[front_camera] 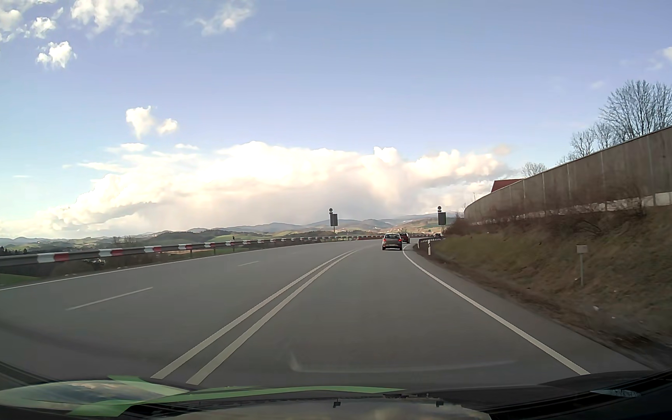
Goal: Follow the waypoints while adhering to traffic rules and regulations
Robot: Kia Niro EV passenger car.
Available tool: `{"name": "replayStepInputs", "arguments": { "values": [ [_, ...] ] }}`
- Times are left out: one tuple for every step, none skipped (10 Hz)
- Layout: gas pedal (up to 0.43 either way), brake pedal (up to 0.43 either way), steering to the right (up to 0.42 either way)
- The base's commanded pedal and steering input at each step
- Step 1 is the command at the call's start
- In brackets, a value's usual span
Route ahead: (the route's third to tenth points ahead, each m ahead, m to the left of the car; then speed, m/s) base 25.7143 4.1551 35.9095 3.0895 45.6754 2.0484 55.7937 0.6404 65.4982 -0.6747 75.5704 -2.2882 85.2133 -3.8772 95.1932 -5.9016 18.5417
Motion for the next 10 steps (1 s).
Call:
{"name": "replayStepInputs", "arguments": {
  "values": [
    [0.079,0.0,0.006],
    [0.079,0.0,0.006],
    [0.079,0.0,0.006],
    [0.079,0.0,0.006],
    [0.079,0.0,0.006],
    [0.079,0.0,0.006],
    [0.079,0.0,0.006],
    [0.079,0.0,0.006],
    [0.079,0.0,0.007],
    [0.079,0.0,0.006]
  ]
}}
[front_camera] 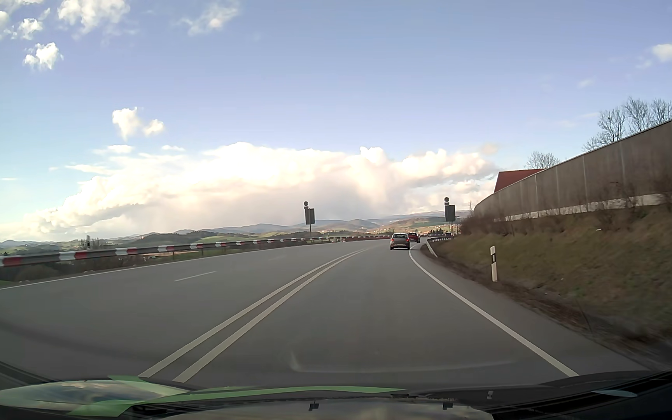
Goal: Follow the waypoints while adhering to traffic rules and regulations
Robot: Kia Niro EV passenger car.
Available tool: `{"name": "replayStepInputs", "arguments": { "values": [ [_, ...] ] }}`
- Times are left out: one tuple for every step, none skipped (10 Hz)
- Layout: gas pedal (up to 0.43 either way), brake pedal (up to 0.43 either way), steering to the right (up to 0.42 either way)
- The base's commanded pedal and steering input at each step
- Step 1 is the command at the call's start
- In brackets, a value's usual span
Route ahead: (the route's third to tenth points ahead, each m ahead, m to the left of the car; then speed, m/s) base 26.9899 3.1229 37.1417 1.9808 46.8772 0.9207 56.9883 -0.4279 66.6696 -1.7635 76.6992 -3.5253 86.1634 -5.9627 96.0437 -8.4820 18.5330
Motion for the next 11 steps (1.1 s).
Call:
{"name": "replayStepInputs", "arguments": {
  "values": [
    [0.079,0.0,0.007],
    [0.079,0.0,0.008],
    [0.079,0.0,0.009],
    [0.079,0.0,0.009],
    [0.079,0.0,0.01],
    [0.079,0.0,0.01],
    [0.079,0.0,0.01],
    [0.079,0.0,0.01],
    [0.079,0.0,0.011],
    [0.079,0.0,0.012],
    [0.079,0.0,0.013]
  ]
}}
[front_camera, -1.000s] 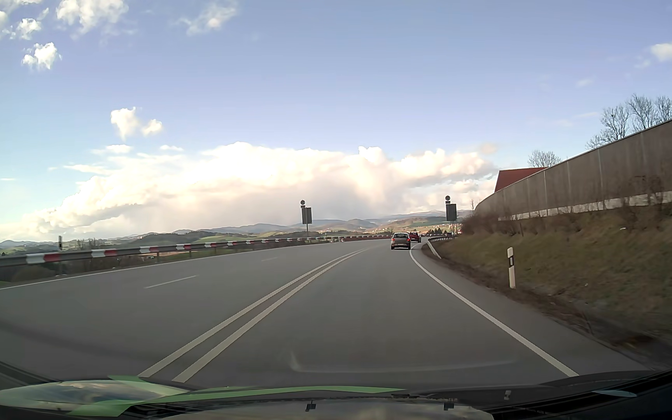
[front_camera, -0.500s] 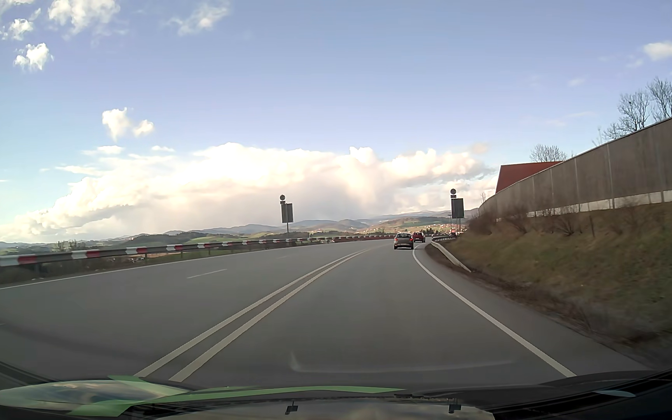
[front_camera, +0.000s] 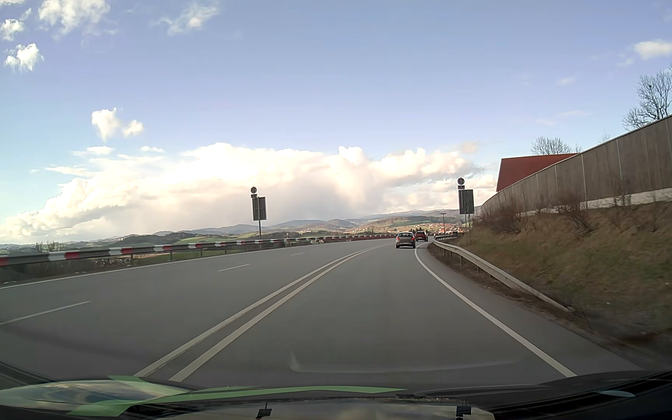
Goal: Follow the waypoints while adhering to traffic rules and regulations
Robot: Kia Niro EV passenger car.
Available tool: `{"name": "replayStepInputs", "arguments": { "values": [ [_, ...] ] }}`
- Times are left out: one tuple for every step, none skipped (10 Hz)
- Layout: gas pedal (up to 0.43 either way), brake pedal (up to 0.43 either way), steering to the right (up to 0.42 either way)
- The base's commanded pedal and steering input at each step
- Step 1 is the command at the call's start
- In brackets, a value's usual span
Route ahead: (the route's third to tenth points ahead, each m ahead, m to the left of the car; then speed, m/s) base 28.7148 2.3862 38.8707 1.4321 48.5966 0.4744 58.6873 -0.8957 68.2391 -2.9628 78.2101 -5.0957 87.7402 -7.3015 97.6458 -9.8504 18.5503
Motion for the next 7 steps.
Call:
{"name": "replayStepInputs", "arguments": {
  "values": [
    [0.079,0.0,0.015],
    [0.079,0.0,0.015],
    [0.079,0.0,0.015],
    [0.079,0.0,0.015],
    [0.079,0.0,0.015],
    [0.079,0.0,0.015],
    [0.079,0.0,0.015]
  ]
}}
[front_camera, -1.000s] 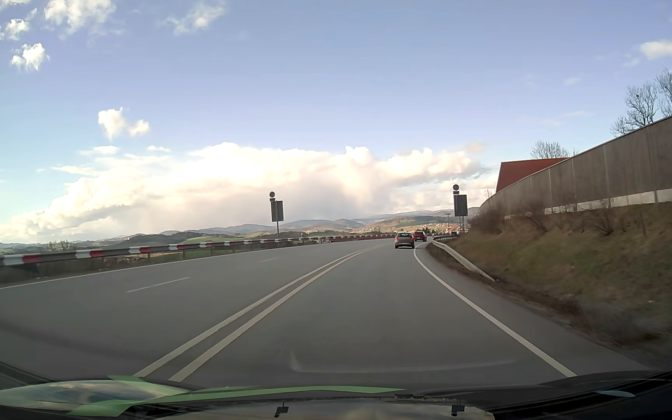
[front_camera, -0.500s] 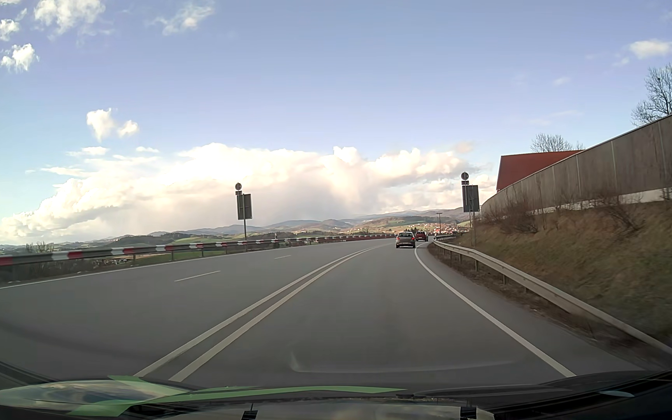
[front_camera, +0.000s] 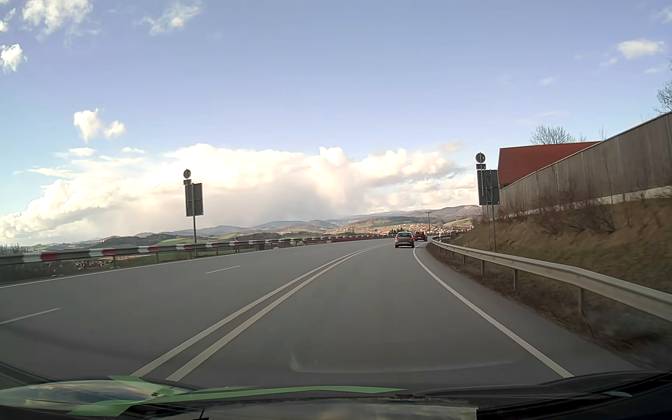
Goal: Follow the waypoints while adhering to traffic rules and regulations
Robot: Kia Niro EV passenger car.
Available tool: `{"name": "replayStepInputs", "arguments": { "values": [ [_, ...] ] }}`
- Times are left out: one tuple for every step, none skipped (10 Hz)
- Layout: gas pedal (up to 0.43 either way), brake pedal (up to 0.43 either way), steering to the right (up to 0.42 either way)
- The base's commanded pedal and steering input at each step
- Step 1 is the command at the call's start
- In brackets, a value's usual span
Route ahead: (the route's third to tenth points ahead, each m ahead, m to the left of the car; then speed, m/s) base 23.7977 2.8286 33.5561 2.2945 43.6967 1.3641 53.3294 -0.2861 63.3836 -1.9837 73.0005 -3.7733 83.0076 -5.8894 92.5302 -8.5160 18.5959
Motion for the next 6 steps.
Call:
{"name": "replayStepInputs", "arguments": {
  "values": [
    [0.079,0.0,0.015],
    [0.087,0.0,0.015],
    [0.098,0.0,0.015],
    [0.11,0.0,0.015],
    [0.118,0.0,0.015],
    [0.118,0.0,0.015]
  ]
}}
